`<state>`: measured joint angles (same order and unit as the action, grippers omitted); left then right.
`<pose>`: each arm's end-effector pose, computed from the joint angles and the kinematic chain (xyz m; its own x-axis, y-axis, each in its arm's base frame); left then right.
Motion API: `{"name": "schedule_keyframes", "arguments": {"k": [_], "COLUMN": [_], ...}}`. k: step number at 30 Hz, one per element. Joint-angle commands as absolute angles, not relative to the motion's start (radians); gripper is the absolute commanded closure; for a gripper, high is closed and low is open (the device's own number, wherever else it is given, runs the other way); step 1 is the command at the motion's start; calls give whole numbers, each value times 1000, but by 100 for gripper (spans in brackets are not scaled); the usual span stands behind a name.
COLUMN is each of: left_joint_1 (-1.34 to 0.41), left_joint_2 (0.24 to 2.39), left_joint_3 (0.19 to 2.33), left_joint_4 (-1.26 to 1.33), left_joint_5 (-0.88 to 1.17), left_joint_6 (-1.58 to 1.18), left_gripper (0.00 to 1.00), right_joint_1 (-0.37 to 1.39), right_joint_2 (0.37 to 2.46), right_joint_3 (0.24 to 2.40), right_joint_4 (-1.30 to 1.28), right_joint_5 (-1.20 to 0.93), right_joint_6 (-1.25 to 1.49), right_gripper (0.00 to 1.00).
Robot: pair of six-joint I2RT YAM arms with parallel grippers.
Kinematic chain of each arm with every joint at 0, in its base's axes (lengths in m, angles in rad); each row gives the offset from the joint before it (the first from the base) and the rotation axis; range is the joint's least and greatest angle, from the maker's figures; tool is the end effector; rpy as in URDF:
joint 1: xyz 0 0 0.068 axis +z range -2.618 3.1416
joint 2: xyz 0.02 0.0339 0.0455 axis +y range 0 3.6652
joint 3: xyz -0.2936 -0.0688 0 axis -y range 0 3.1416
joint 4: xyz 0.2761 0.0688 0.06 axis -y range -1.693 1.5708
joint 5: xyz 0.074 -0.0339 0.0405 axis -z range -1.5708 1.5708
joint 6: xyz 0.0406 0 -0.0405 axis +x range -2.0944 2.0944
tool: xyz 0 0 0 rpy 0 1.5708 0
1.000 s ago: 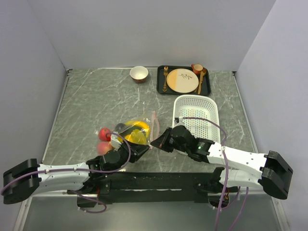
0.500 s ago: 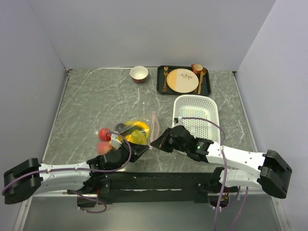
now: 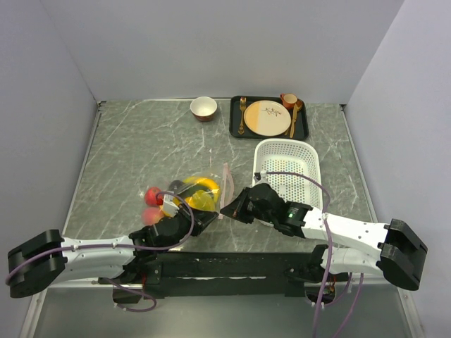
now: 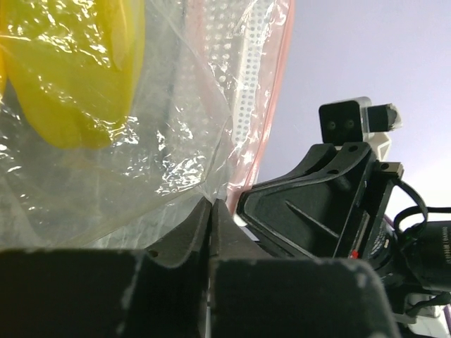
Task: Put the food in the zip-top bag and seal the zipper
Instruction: Zip the zipper food storage bag at the center of the board.
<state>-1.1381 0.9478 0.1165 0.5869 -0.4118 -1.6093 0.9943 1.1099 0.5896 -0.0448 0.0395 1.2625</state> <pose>0.0932 -0.1629 0.1615 -0.6647 -0.7447 -0.0594 -0.1271 0.1911 -0.9733 0.1407 0.2134 0.2299 -0.8695 0.4094 -0.2764 0.0295 0.6015 0.7983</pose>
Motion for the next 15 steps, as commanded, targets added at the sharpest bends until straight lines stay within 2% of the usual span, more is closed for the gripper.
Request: {"name": "schedule_keyframes", "arguments": {"k": [1,15], "left_joint_1": [-1129,-1123], "left_joint_2": [956,1000], "left_joint_3": [147,112], "left_joint_4": [653,735], "left_joint_5": [-403,-322], "left_joint_6": [-1589,-1582], "left_gripper": [99,99], "right_joint_1": [991,940], "right_joint_2": [1118,1124], "right_joint_3": [617,690], "right_joint_4": [-28,-98], "right_joint_5": [35,54], "right_joint_6": [1247,1184], "right_gripper": [98,94]}}
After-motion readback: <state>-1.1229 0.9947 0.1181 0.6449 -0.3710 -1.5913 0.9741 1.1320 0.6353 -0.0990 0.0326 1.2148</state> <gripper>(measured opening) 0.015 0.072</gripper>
